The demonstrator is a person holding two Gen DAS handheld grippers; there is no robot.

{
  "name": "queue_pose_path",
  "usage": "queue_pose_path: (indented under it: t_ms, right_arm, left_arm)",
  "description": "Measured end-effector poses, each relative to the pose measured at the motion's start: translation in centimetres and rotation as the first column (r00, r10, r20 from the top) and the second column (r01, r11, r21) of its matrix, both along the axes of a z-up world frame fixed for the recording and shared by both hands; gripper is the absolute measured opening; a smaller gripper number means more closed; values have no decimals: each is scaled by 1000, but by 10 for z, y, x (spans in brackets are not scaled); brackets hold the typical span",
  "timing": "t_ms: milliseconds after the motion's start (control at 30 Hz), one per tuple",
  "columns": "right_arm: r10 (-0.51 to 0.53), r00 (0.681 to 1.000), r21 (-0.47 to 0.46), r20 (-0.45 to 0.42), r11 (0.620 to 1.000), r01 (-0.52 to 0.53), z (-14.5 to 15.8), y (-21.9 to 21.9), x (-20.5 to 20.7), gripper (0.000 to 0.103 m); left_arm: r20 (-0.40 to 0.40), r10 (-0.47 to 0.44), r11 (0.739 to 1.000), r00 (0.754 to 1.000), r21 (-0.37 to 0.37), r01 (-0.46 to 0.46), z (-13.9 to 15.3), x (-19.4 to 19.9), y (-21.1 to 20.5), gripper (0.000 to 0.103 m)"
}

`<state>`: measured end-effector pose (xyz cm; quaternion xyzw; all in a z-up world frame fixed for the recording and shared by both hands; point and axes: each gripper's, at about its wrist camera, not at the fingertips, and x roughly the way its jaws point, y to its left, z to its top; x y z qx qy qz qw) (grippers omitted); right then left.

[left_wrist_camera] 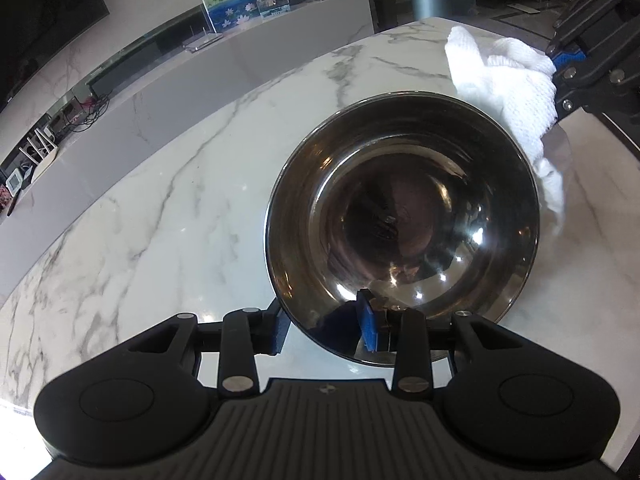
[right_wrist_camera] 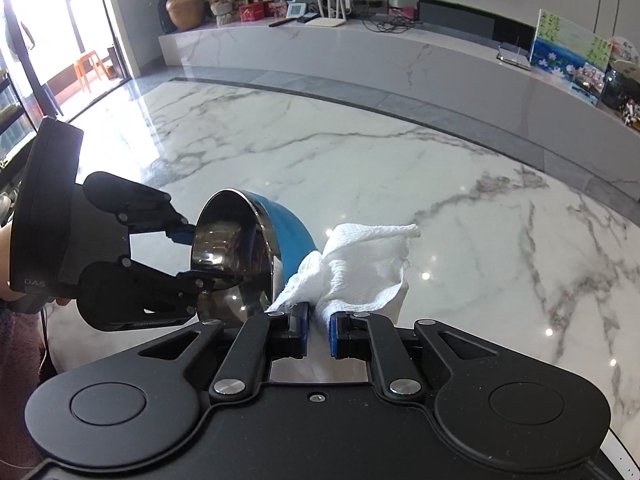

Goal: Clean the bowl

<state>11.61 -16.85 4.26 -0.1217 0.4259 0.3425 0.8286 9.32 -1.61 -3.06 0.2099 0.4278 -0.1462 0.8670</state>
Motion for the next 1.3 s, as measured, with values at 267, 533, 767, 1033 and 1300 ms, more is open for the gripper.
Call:
queue_pose_path:
  t_ms: [267, 533, 767, 1033, 1300]
  right_arm:
    - [11, 999, 7, -49, 1000, -11, -16, 3, -16, 9]
    - [42, 998, -5, -46, 999, -42, -21, 16, -26, 9]
    - [45, 997, -6, -60, 999, -46, -25, 20, -28, 9]
    - [34, 997, -19, -66, 999, -36, -28, 22, -29, 9]
    - [28, 996, -58, -82, 998, -33, -36, 21, -30, 9]
  left_arm:
    - [-79, 104, 986, 991, -121, -113, -4, 11, 17, 44]
    - [-165, 170, 949, 972, -238, -206, -8, 19, 38, 45]
    - [-185, 203, 926, 962, -284, -250, -12, 22, 39, 53]
    - [-210, 239, 914, 948, -279, -293, -11, 21, 41, 42]
    - [-122, 181, 960, 976, -196, -202, -2, 13, 28, 27]
